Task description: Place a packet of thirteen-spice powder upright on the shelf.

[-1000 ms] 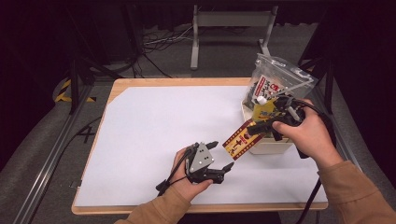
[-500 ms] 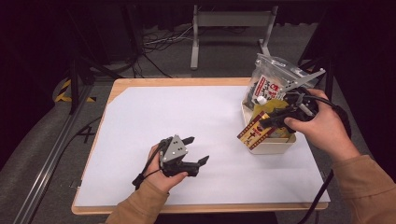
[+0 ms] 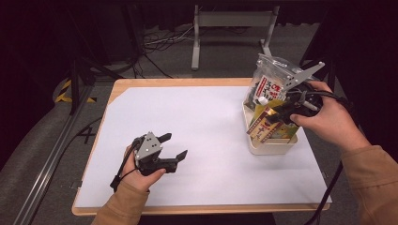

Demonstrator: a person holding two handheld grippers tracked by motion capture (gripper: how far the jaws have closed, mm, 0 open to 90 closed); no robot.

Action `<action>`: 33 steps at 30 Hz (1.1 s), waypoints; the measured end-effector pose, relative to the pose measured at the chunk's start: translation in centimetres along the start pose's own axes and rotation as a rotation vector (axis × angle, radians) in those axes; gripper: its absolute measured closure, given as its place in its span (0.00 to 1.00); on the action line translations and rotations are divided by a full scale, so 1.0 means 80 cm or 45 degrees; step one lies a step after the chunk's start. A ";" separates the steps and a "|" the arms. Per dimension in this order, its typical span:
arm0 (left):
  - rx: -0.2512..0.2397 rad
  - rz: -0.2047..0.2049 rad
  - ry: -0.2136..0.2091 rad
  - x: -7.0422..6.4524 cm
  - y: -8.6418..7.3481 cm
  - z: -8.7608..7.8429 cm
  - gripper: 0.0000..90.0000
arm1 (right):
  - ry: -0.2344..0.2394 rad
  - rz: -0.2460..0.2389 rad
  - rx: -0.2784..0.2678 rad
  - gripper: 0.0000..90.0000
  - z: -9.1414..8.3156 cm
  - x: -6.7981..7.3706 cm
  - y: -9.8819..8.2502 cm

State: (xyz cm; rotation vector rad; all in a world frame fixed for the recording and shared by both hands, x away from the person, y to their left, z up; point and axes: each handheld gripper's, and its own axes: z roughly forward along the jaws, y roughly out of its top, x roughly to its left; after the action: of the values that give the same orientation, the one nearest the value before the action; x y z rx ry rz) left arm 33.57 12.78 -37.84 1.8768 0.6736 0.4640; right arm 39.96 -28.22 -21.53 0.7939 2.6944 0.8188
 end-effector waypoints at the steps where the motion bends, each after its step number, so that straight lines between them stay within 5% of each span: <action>1: 0.000 0.000 0.000 0.000 0.000 0.000 0.25 | -0.001 -0.024 0.008 0.76 -0.001 -0.001 0.001; 15: -0.005 -0.049 0.065 0.018 -0.011 -0.029 0.25 | -0.002 -0.272 0.089 0.76 -0.003 -0.014 -0.001; 33: -0.015 -0.069 0.088 0.027 -0.015 -0.034 0.26 | 0.034 -0.440 0.164 0.76 0.005 -0.018 -0.006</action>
State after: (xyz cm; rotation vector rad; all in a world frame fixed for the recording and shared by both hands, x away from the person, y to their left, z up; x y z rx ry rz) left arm 33.30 16.45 -37.87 1.8337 0.7644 0.4986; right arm 41.11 -29.17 -22.06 0.3236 2.8148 0.5829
